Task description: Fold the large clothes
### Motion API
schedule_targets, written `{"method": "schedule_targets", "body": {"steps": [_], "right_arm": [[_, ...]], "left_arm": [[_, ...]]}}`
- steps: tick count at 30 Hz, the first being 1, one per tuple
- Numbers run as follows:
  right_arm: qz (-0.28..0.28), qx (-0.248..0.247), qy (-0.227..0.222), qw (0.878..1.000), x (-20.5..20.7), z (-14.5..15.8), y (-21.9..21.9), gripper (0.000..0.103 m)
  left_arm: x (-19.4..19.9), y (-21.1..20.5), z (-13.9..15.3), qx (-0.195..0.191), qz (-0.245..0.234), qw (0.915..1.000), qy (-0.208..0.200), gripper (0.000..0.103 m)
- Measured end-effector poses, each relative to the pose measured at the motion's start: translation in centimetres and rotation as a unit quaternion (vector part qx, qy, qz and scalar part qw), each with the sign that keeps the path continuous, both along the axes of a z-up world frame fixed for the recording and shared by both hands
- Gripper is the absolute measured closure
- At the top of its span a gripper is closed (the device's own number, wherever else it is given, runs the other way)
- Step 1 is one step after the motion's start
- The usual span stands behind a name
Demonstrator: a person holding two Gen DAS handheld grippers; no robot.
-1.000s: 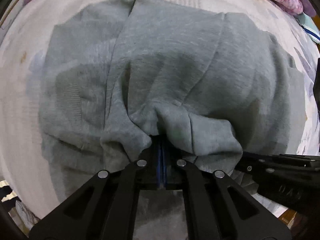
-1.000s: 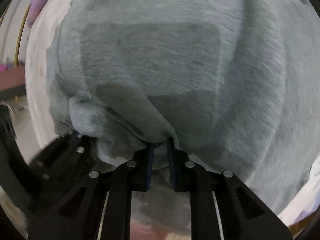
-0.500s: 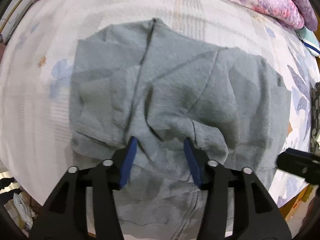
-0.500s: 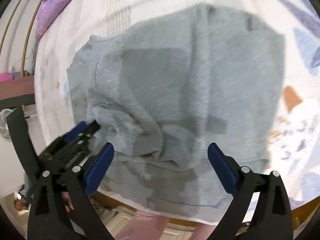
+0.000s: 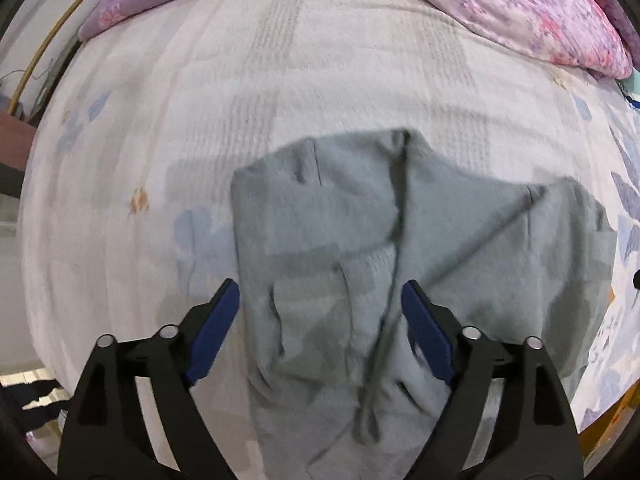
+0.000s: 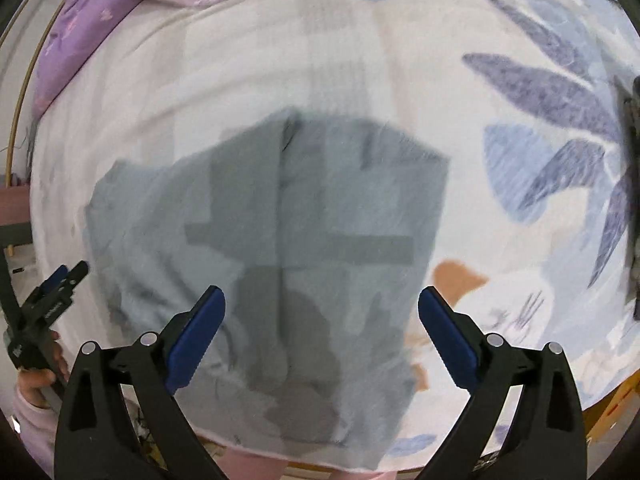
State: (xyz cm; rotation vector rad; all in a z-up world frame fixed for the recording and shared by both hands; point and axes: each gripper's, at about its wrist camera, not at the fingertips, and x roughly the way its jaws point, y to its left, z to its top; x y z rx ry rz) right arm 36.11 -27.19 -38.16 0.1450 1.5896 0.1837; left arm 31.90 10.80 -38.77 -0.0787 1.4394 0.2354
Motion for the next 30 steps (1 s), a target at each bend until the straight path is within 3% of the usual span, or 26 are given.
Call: {"method": "schedule_targets", "body": {"steps": [3, 9, 16, 20, 22, 24, 25, 26, 30], "right_arm": [[0.006, -0.010, -0.020, 1.000, 2.0, -0.3, -0.6, 0.009], [0.028, 0.017, -0.069, 0.997, 4.4, -0.1, -1.1, 0.009], [0.021, 0.009, -0.070, 0.997, 6.1, -1.3, -2.2, 0.009], [0.007, 0.004, -0.059, 0.998, 6.6, -2.4, -3.1, 0.009], [0.002, -0.003, -0.050, 0.999, 6.8, -3.0, -3.4, 0.009], [0.001, -0.003, -0.042, 0.999, 7.0, -3.5, -3.6, 0.009], [0.003, -0.002, -0.040, 0.999, 7.2, -3.6, -3.6, 0.010], [0.008, -0.005, -0.035, 0.999, 7.4, -3.8, -3.5, 0.010], [0.041, -0.011, -0.021, 0.999, 8.4, -4.5, -3.1, 0.010]], "left_arm": [[1.8, 1.5, -0.4, 0.001, -0.009, 0.9999, 0.005, 0.015], [5.9, 3.6, -2.6, -0.014, -0.019, 0.9995, 0.020, 0.015], [7.6, 6.0, -7.4, -0.060, 0.009, 0.9956, 0.071, 0.019], [7.2, 6.9, -8.7, -0.084, 0.025, 0.9946, 0.056, 0.024], [6.9, 6.8, -8.3, -0.079, 0.013, 0.9954, 0.054, 0.040], [6.6, 7.2, -7.5, -0.114, 0.013, 0.9921, 0.050, 0.079], [6.5, 7.4, -7.3, -0.134, 0.019, 0.9896, 0.050, 0.093], [6.3, 7.5, -6.9, -0.145, 0.025, 0.9878, 0.050, 0.093], [5.8, 6.6, -5.2, -0.129, 0.015, 0.9902, 0.051, 0.094]]}}
